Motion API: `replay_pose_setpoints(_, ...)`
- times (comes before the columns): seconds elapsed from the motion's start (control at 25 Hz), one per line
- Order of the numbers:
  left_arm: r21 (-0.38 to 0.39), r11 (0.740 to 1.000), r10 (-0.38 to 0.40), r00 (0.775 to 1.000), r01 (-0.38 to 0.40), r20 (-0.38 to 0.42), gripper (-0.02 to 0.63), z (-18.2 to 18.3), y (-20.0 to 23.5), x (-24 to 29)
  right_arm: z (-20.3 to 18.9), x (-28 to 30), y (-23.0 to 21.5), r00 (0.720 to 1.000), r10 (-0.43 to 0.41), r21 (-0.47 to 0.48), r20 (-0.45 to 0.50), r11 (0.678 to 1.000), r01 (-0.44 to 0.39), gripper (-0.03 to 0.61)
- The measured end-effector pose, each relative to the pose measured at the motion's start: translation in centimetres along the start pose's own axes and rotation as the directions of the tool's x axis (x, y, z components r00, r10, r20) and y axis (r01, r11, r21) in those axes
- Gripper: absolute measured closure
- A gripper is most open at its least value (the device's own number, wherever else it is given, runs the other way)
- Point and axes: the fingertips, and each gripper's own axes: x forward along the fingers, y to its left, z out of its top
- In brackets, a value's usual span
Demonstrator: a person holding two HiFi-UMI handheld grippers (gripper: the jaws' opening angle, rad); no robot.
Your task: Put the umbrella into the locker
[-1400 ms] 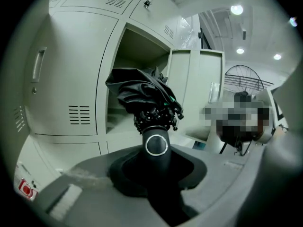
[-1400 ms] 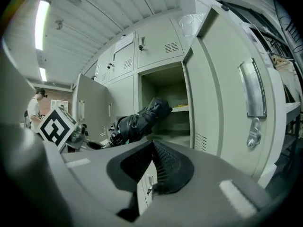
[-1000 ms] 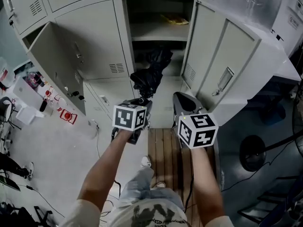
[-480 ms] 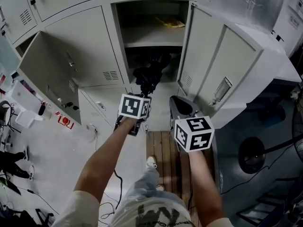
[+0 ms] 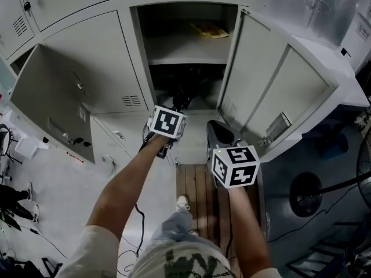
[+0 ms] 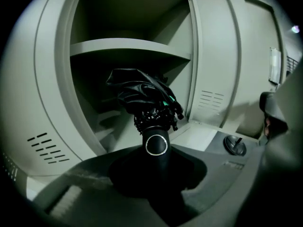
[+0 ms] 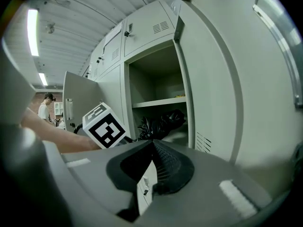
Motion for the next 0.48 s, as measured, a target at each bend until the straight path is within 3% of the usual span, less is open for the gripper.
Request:
replay_pose_setpoints(0.16,0.061,0.997,0.045,0.999,-0.045,0.012,0.508,2.1,1.6,1.5,0.0,1.3,-0.7,1.0,-0.007,0.003,-0.008,1.0,0.007,0.581)
replay_pose_setpoints(0.48,0.121,0.992,0.029,0.999,-0.024,-0.04,0.506,4.1,1.8,5.4,-0.1,3.8,-2.3,1.0,-0.013,0.0,-0.026,1.0,0.013,0.581)
